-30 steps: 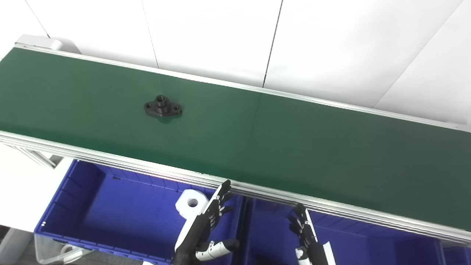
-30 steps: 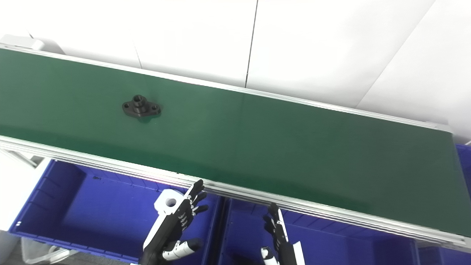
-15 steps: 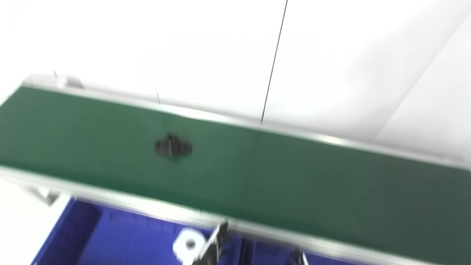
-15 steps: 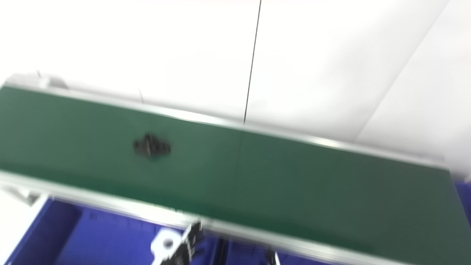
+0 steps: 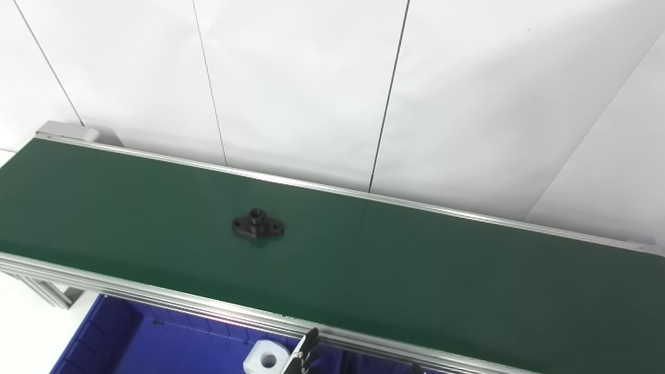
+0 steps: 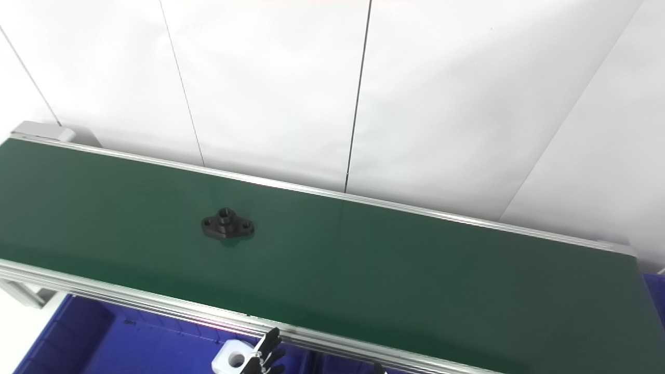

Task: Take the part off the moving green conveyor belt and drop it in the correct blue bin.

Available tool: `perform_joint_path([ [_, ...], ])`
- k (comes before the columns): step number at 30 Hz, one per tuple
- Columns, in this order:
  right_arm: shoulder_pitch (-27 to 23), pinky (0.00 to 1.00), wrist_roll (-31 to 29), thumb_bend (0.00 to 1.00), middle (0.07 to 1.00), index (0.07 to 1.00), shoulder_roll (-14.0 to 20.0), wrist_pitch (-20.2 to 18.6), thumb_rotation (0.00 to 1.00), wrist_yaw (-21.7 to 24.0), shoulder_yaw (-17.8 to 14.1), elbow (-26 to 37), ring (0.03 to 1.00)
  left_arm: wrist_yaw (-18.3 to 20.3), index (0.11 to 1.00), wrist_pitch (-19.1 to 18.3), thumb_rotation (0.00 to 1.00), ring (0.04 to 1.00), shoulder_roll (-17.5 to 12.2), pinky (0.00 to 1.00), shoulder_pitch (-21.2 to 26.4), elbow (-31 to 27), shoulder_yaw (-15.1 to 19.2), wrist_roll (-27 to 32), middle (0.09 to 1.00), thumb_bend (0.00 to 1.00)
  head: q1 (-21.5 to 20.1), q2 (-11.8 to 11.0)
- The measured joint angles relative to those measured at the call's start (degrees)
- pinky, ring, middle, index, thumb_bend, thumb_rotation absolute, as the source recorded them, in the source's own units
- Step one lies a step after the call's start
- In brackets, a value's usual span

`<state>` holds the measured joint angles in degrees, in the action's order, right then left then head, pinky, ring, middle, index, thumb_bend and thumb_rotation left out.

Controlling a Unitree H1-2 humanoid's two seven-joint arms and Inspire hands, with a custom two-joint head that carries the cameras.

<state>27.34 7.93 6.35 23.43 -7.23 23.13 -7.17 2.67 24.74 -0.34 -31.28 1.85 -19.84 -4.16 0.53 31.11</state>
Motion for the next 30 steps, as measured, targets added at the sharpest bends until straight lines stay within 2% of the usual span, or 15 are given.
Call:
perform_joint_path([
  [10,0.04,0.91,0.5,0.88,0.961,0.979,0.59,0.0,0.91,0.0,0.61,2.11,0.913,0.07,1.0,0.0,0.7,0.972,-0.82,0.91,0.0,-0.82,-0.01,-0.16,0.997,0.87,-0.62,1.58],
  [13,0.63,0.92,1.94,0.86,0.961,0.973,1.49,0.0,0.89,0.01,0.86,5.91,0.927,0.05,1.0,0.0,0.7,0.977,-0.75,0.93,0.02,-0.91,0.0,-0.29,1.0,0.87,-1.06,1.76],
  [19,0.85,0.85,5.77,0.79,0.951,0.964,2.73,0.32,0.85,-2.26,1.14,11.33,0.922,0.05,1.0,0.0,0.7,0.987,-0.73,0.95,0.78,-0.85,0.02,-0.15,1.0,0.85,-1.85,1.85],
  [22,0.65,0.78,9.04,0.76,0.931,0.954,2.84,0.38,0.82,-3.96,0.6,13.84,0.888,0.08,1.0,0.0,0.7,0.992,-0.77,0.97,1.2,-0.74,0.01,-0.08,1.0,0.85,-2.02,1.94],
  [23,0.58,0.71,10.34,0.74,0.902,0.926,2.6,0.39,0.81,-4.66,0.08,14.13,0.84,0.08,1.0,0.0,0.69,0.988,-0.79,0.97,1.33,-0.69,0.02,0.03,1.0,0.83,-2.2,1.94],
  [25,0.83,0.67,13.48,0.72,0.88,0.902,1.33,0.33,0.81,-5.11,-1.69,15.02,0.806,0.12,1.0,0.0,0.69,0.988,-0.84,0.97,1.61,-0.64,0.05,0.11,1.0,0.83,-2.37,1.94],
  [30,0.51,0.71,17.72,0.73,0.89,0.904,-2.44,0.13,0.84,-5.05,-4.08,17.78,0.846,0.26,1.0,0.0,0.68,0.986,-0.89,0.97,1.75,-0.55,0.15,0.44,1.0,0.84,-2.73,1.94],
])
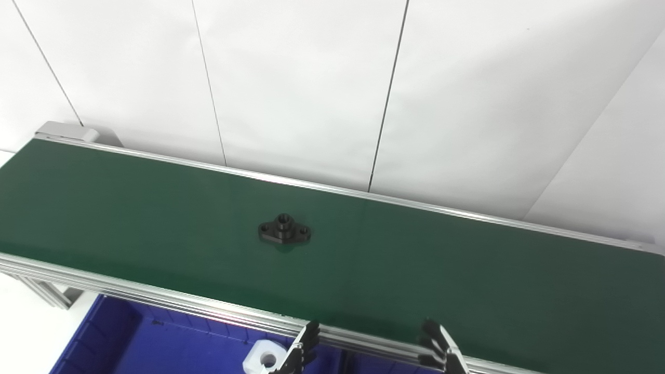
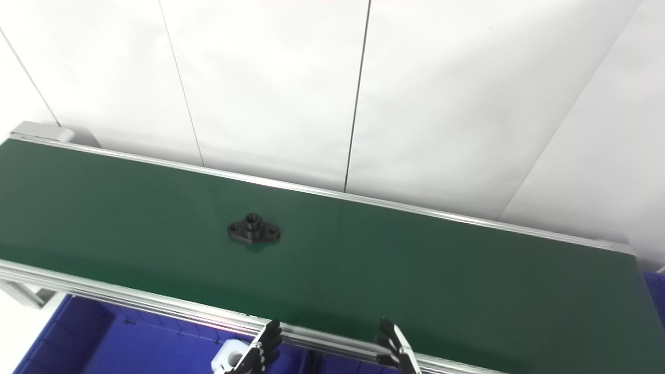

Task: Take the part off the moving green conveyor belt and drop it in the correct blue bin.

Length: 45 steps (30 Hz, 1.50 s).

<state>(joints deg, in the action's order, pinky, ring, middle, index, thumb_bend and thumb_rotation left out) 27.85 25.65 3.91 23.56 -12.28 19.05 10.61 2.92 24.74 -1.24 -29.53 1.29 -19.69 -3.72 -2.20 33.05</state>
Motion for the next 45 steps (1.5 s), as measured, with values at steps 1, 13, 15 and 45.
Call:
perform_joint_path([
  [1,-0.44,0.71,0.45,0.74,0.894,0.906,-0.33,-0.12,0.83,0.23,-0.32,0.0,0.852,0.02,1.0,0.0,0.68,0.991,0.0,0.98,0.02,0.05,0.03,0.06,1.0,0.83,-0.09,0.0],
  [13,-14.51,0.76,5.67,0.83,0.925,0.933,0.19,-5.81,0.82,4.79,-5.95,1.4,0.877,0.2,1.0,0.0,0.68,1.0,0.02,0.99,0.2,0.28,0.14,0.06,1.0,0.84,-0.18,0.09],
  [15,-16.62,0.77,6.51,0.83,0.928,0.934,0.7,-6.45,0.82,5.34,-6.47,0.9,0.882,0.46,1.0,0.0,0.68,0.998,0.0,0.98,0.21,0.28,0.16,0.15,1.0,0.84,-0.26,0.26],
  [45,-43.7,0.61,22.1,0.89,0.857,0.906,3.93,-25.38,0.67,16.51,-2.19,-18.18,0.78,0.96,1.0,-0.02,0.69,0.976,0.08,0.94,0.67,0.3,0.56,-0.13,1.0,0.84,0.35,0.18],
])
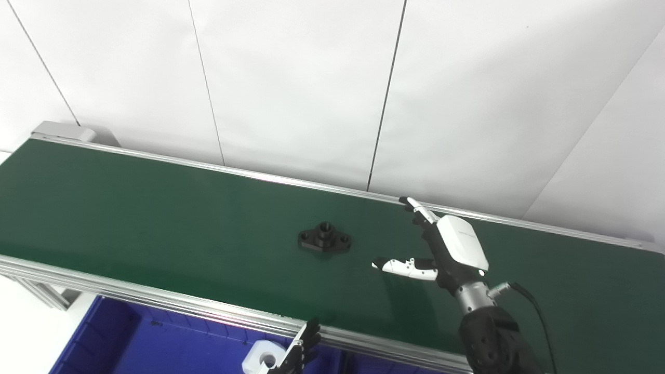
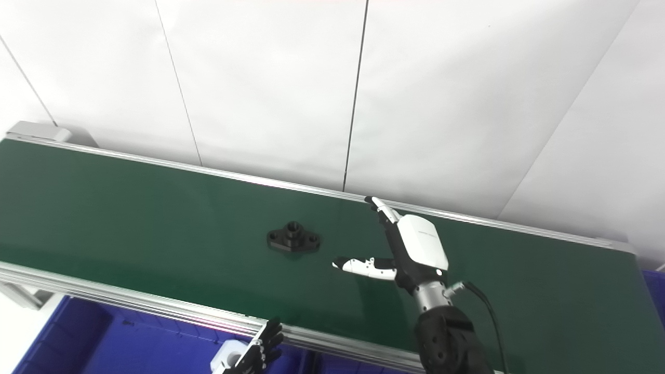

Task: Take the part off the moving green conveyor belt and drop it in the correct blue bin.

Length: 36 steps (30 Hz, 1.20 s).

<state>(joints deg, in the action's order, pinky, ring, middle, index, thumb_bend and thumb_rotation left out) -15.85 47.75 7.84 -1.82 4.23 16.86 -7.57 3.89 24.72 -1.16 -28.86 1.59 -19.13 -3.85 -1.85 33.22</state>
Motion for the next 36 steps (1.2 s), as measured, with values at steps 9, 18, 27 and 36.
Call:
perform_joint_path([
  [9,-4.94,0.59,3.11,0.89,0.838,0.9,0.16,-0.34,0.66,0.19,4.26,-5.73,0.757,-0.01,1.0,0.01,0.7,0.976,0.06,0.94,-0.04,0.0,-0.23,-0.32,1.0,0.85,0.44,0.35],
  [18,-8.83,0.59,5.76,0.91,0.855,0.893,-1.02,-3.35,0.66,1.86,8.97,-10.56,0.771,-0.59,1.0,0.01,0.72,0.967,0.35,0.92,-0.1,0.0,-0.85,-1.17,0.999,0.83,1.32,0.88],
  [27,-10.3,0.57,5.77,0.91,0.843,0.893,-2.26,-6.51,0.68,2.85,11.04,-12.91,0.732,-2.32,1.0,0.01,0.73,0.956,0.99,0.89,-0.49,-0.17,-1.52,-2.88,0.996,0.84,1.85,1.14],
  [36,-10.48,0.4,5.86,0.85,0.69,0.825,-2.2,-6.88,0.69,1.32,11.72,-14.5,0.535,-2.41,1.0,0.01,0.73,0.949,1.21,0.88,-0.79,-0.82,-1.66,-2.9,0.993,0.85,2.37,1.76],
])
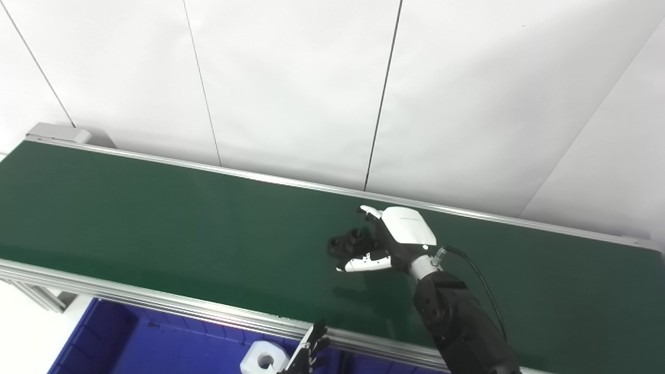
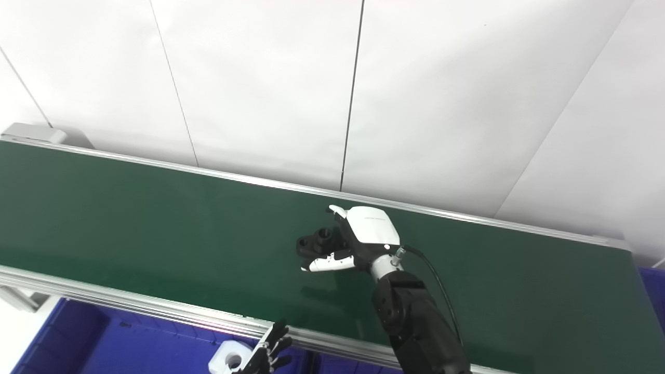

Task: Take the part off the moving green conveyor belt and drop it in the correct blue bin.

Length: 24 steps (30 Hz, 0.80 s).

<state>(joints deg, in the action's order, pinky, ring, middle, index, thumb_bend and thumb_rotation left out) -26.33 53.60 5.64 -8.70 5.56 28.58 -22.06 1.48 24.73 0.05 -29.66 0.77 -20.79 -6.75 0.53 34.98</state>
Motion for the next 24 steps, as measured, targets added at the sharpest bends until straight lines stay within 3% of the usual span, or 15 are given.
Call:
perform_joint_path([
  [1,-0.15,0.34,0.03,0.77,0.578,0.746,0.03,0.0,0.66,-0.46,0.15,-0.4,0.449,0.0,1.0,0.0,0.73,0.947,0.0,0.88,-0.03,0.0,-0.01,-0.12,0.992,0.85,0.0,0.0],
  [3,-0.65,0.3,1.15,0.7,0.505,0.683,0.13,0.04,0.65,-2.46,1.28,-1.97,0.393,0.0,1.0,0.0,0.73,0.946,-0.01,0.88,-0.08,0.0,0.0,-0.29,0.992,0.85,0.0,0.26],
  [5,-1.1,0.2,2.84,0.6,0.363,0.549,0.63,0.04,0.52,-3.9,3.38,-3.01,0.27,0.03,1.0,0.0,0.73,0.948,-0.02,0.88,-0.17,-0.1,0.02,-0.4,0.995,0.84,0.09,0.35],
  [6,-1.2,0.19,4.07,0.58,0.34,0.526,0.87,0.04,0.5,-4.87,4.35,-3.38,0.249,0.07,1.0,-0.01,0.73,0.949,-0.04,0.88,-0.3,-0.27,0.02,-0.41,0.997,0.84,0.09,0.53],
  [7,-1.28,0.16,4.93,0.54,0.307,0.505,1.02,0.03,0.33,-5.33,5.11,-3.62,0.217,0.12,1.0,-0.02,0.73,0.953,-0.06,0.89,-0.45,-0.52,0.03,-0.48,0.999,0.83,0.09,0.53],
  [8,-1.47,0.14,5.97,0.52,0.286,0.492,1.25,0.03,0.23,-5.98,6.21,-4.09,0.197,0.21,1.0,-0.06,0.73,0.955,-0.12,0.89,-0.62,-0.94,0.02,-0.54,1.0,0.83,0.18,0.7],
  [10,-1.52,0.09,6.88,0.51,0.234,0.487,1.63,0.02,0.14,-6.64,7.52,-4.52,0.148,0.28,1.0,-0.06,0.73,0.957,-0.22,0.89,-0.86,-1.75,0.01,-0.54,1.0,0.82,0.18,0.88],
  [24,-1.58,0.09,7.81,0.51,0.224,0.486,2.99,-2.01,0.12,-7.9,9.09,-3.66,0.148,1.44,1.0,-2.16,0.73,0.953,-1.33,0.89,-1.11,-3.35,0.37,-0.35,0.999,0.82,-0.53,1.76],
])
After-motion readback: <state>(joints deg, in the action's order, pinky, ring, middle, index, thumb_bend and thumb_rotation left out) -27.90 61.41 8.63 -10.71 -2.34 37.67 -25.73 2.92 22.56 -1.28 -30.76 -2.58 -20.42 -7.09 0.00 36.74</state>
